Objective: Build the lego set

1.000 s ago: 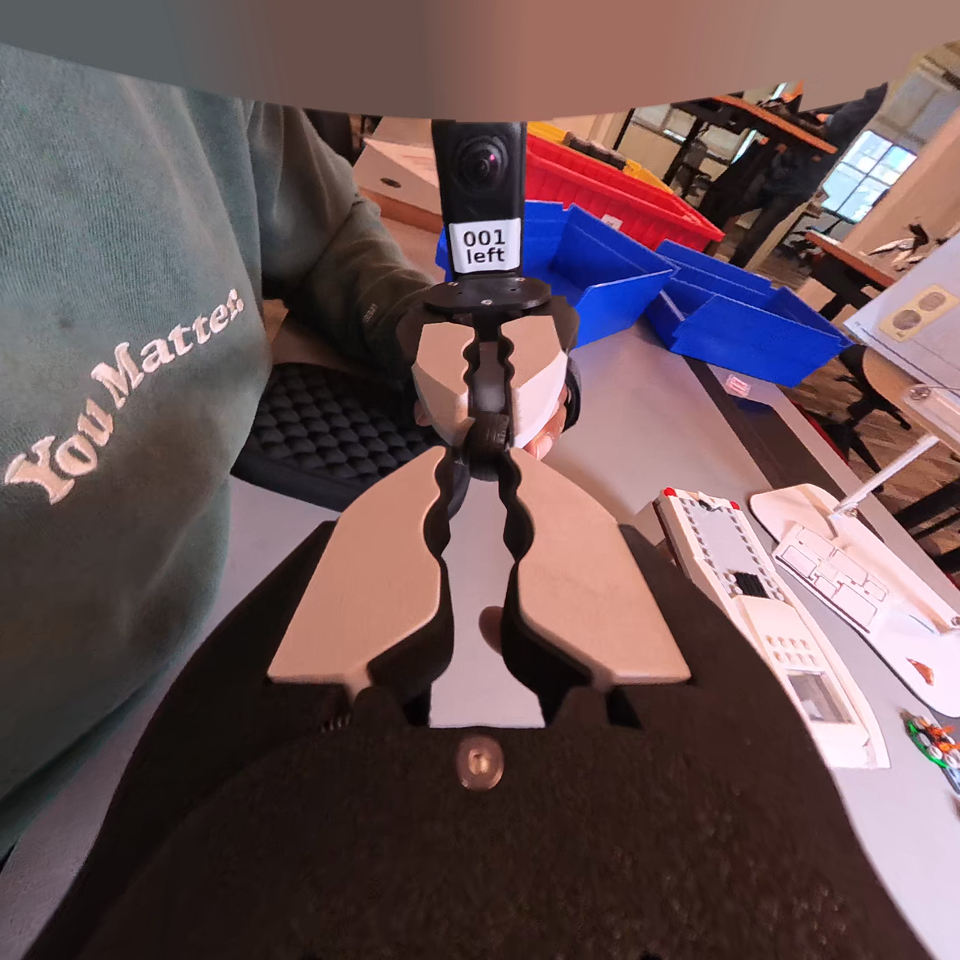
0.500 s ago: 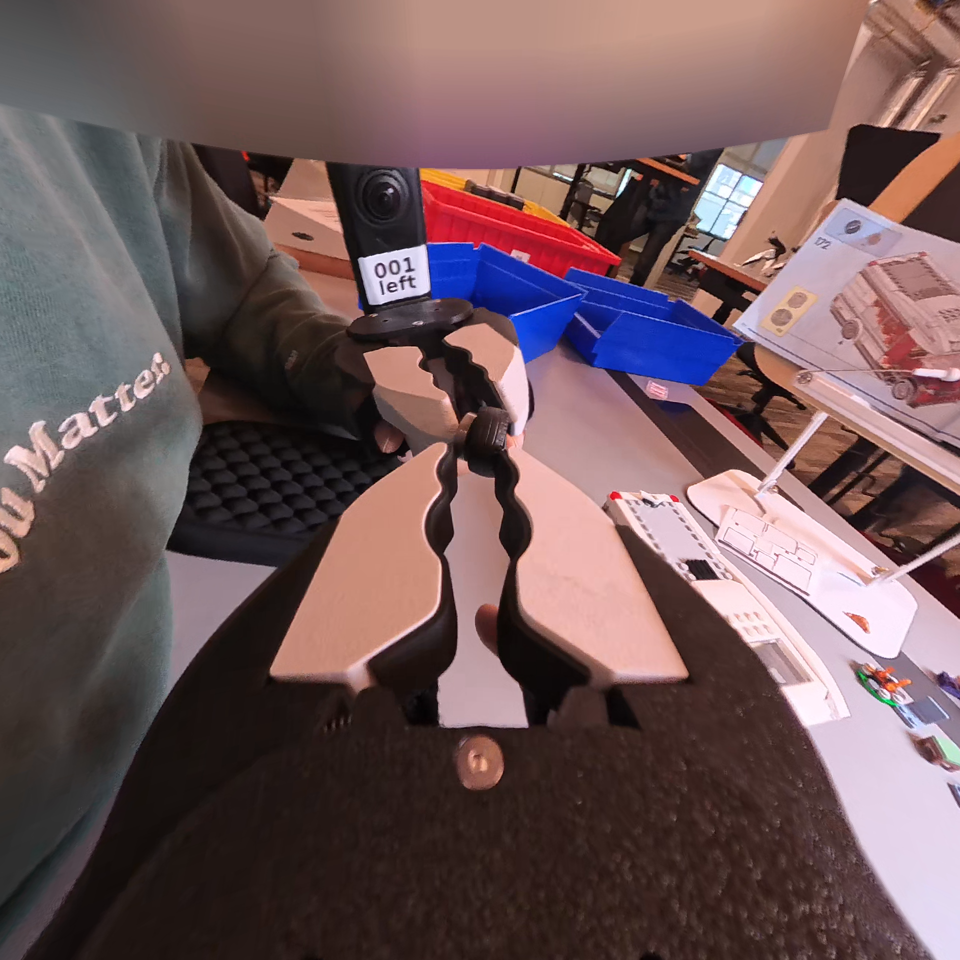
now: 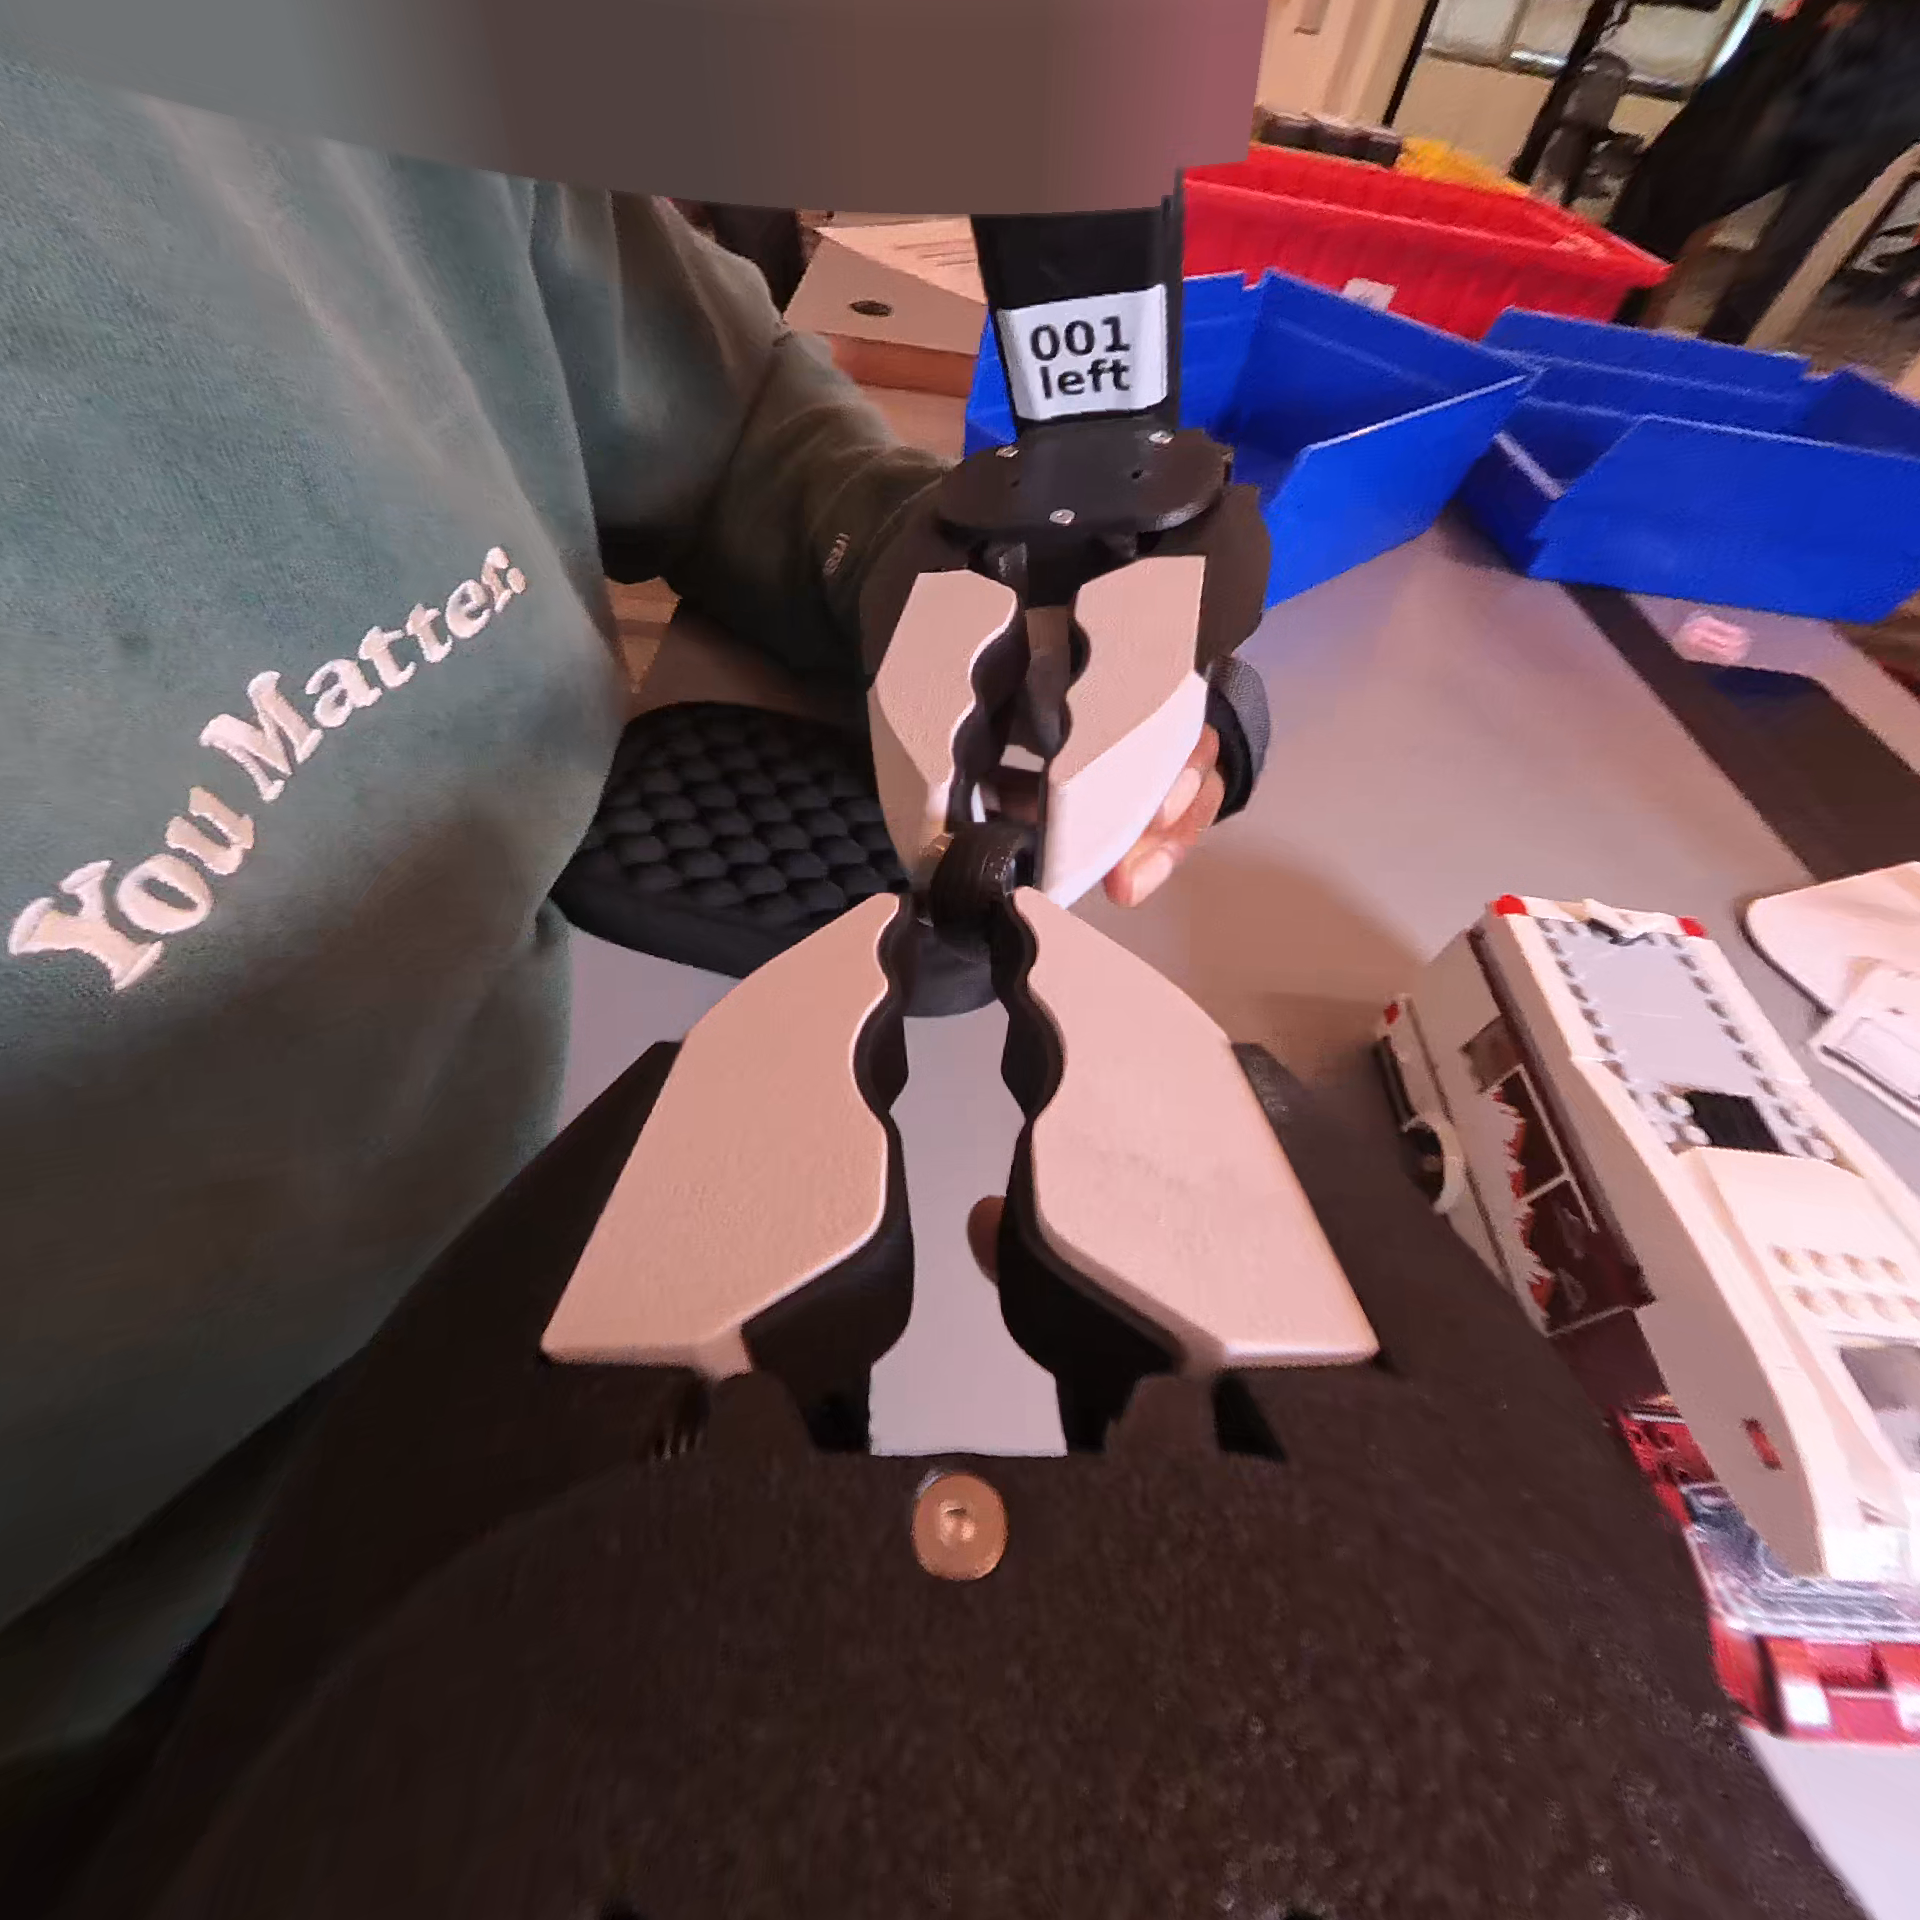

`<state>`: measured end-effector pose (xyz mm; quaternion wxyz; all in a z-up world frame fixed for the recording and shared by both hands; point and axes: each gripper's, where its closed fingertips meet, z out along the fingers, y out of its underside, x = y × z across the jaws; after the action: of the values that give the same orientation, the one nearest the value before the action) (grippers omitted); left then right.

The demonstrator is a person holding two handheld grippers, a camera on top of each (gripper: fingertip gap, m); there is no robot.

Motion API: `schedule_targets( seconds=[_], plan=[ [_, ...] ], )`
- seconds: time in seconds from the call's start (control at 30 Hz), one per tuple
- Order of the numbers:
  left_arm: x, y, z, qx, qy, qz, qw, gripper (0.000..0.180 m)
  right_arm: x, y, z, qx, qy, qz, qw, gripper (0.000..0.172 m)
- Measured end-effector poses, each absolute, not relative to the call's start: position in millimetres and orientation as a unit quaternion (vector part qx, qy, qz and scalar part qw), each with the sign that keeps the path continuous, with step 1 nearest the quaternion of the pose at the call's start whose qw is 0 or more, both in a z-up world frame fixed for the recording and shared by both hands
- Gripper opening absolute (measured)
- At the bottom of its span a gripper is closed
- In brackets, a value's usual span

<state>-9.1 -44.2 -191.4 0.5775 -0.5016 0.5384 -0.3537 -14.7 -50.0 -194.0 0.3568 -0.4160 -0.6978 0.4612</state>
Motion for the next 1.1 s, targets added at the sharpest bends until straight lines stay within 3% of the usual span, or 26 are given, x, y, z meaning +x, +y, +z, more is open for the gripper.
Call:
schedule_targets(
  seconds=[1.1],
  plan=[
    [-24.4, -6.9, -168.6, -0.565, 0.364, -0.269, 0.69, 0.017, -24.5, -11.9, -170.8, -0.521, -0.534, 0.385, 0.543, 0.013]
  ],
)
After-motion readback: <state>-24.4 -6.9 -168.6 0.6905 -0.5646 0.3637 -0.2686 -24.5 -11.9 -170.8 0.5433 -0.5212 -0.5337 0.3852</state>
